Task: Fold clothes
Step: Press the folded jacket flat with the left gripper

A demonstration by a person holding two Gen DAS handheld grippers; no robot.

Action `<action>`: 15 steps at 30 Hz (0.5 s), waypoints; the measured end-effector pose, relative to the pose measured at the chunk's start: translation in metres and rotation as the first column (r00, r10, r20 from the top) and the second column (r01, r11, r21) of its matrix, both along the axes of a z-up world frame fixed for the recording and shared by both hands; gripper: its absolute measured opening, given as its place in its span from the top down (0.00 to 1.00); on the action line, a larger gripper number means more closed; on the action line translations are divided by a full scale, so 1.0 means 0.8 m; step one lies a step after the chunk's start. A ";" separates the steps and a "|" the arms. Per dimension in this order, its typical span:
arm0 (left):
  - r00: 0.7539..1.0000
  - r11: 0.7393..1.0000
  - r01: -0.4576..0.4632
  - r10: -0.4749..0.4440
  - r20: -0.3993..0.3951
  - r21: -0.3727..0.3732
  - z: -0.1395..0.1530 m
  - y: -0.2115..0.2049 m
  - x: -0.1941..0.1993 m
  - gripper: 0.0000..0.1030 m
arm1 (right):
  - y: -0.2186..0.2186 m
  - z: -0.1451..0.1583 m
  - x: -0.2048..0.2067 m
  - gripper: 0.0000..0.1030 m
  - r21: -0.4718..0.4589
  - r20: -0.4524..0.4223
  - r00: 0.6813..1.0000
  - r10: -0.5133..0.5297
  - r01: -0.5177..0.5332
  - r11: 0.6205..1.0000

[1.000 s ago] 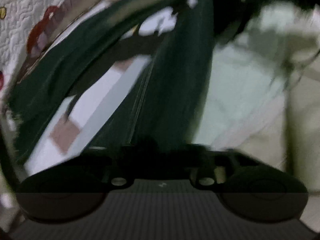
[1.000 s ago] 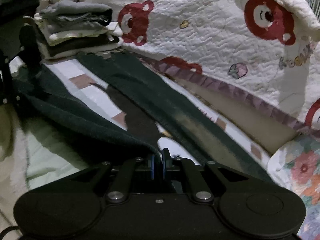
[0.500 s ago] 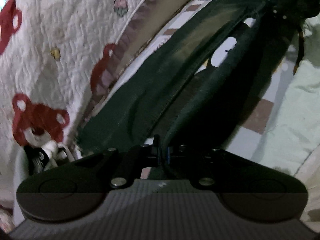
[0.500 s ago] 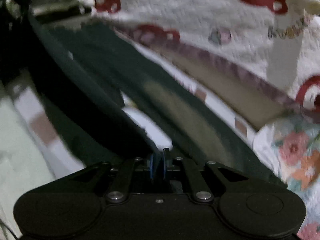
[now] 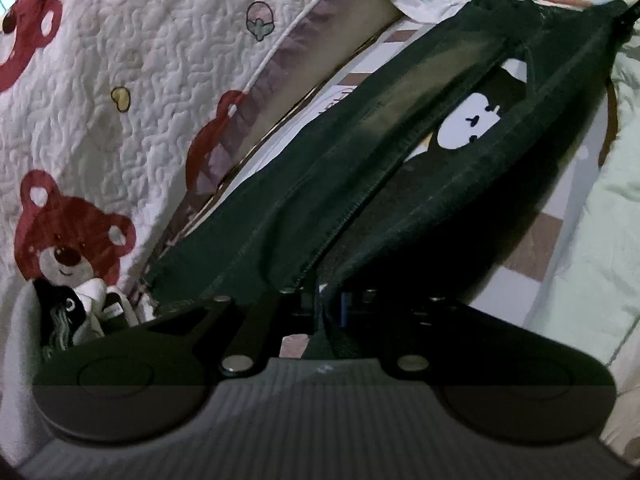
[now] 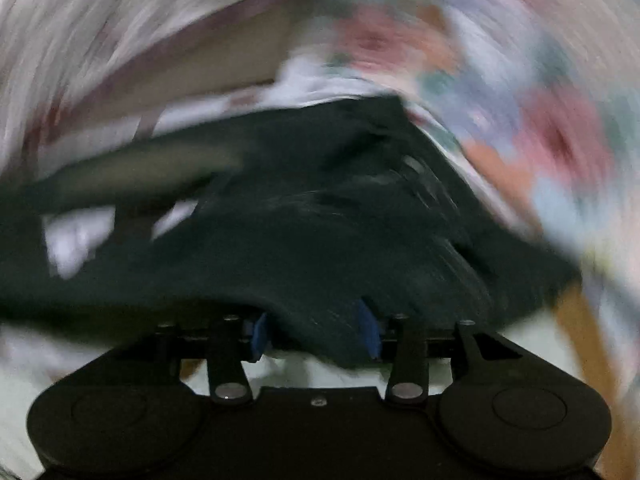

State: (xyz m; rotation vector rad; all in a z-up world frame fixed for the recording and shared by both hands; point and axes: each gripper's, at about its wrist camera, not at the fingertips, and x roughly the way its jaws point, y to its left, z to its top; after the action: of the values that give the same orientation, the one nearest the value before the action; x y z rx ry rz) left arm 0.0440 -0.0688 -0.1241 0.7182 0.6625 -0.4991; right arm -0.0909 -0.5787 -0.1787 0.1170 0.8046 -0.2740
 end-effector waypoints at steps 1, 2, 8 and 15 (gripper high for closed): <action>1.000 1.000 0.002 -0.002 0.003 0.000 -0.002 0.000 -0.001 0.89 | -0.014 0.001 -0.011 0.54 0.062 0.027 0.998 -0.058 0.057 0.996; 1.000 1.000 0.001 -0.001 0.005 -0.005 -0.003 0.000 -0.001 0.89 | -0.028 0.001 -0.022 0.54 0.126 0.051 0.992 -0.118 0.111 0.986; 1.000 0.999 -0.016 0.016 0.013 -0.035 -0.006 0.005 0.008 0.88 | -0.054 -0.009 -0.042 0.46 0.429 0.114 0.921 -0.374 0.294 0.854; 0.996 0.991 -0.081 0.078 -0.031 -0.111 -0.016 0.013 0.026 0.84 | -0.063 -0.002 -0.065 0.46 0.454 0.169 0.921 -0.350 0.242 0.857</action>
State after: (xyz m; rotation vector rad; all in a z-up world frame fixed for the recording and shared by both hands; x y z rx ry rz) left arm 0.0647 -0.0582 -0.1372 0.5779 0.6802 -0.4694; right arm -0.1426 -0.6293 -0.1799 0.6842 0.5831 -0.3660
